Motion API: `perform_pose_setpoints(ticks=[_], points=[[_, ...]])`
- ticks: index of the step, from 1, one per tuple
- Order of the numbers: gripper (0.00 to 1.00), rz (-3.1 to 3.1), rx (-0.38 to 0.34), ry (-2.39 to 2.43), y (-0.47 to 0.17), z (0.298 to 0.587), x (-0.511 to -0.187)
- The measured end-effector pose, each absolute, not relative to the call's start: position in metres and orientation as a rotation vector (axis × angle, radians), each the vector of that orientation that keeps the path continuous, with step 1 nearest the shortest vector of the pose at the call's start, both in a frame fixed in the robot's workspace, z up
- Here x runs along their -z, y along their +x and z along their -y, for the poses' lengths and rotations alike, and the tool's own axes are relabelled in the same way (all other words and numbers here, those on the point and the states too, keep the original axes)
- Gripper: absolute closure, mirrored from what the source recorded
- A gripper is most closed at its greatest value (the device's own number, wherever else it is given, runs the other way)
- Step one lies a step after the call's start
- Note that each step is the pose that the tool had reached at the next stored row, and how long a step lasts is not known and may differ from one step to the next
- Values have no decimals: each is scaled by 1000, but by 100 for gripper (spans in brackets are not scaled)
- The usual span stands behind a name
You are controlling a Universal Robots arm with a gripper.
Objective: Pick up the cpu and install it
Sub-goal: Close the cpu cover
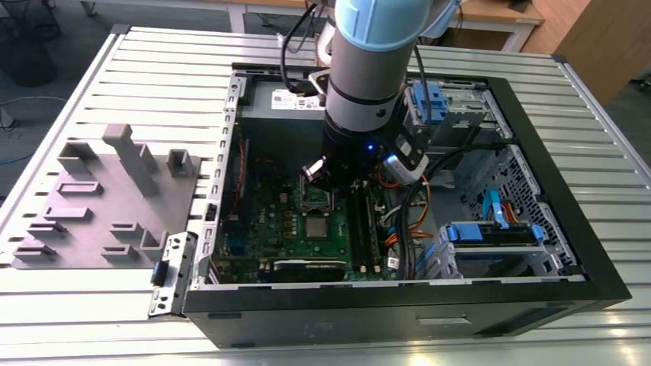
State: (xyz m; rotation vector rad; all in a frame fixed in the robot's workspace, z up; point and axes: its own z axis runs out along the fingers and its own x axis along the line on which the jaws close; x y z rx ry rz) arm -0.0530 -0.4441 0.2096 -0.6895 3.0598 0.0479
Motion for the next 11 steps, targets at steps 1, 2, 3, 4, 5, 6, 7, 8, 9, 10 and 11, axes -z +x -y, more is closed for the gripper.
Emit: perform_pose_setpoints(ticks=[1,2,3,4,5,6,7,8,9,10,11], points=[[89,-3060,-48,-689,-53,444,-209],[89,-3060,-48,-689,-53,444,-209],[89,-3060,-48,-688,-53,444,-209],[89,-3060,-48,-687,-53,444,-208],[89,-3061,-48,-685,-53,444,-208],[89,-3061,-48,-684,-53,444,-207],[89,-3061,-48,-683,-53,444,-206],[89,-3061,-48,-683,-53,444,-205],[89,-3061,-48,-683,-53,444,-205],[89,-3061,-48,-683,-53,444,-204],[89,-3061,-47,-683,-53,444,-204]])
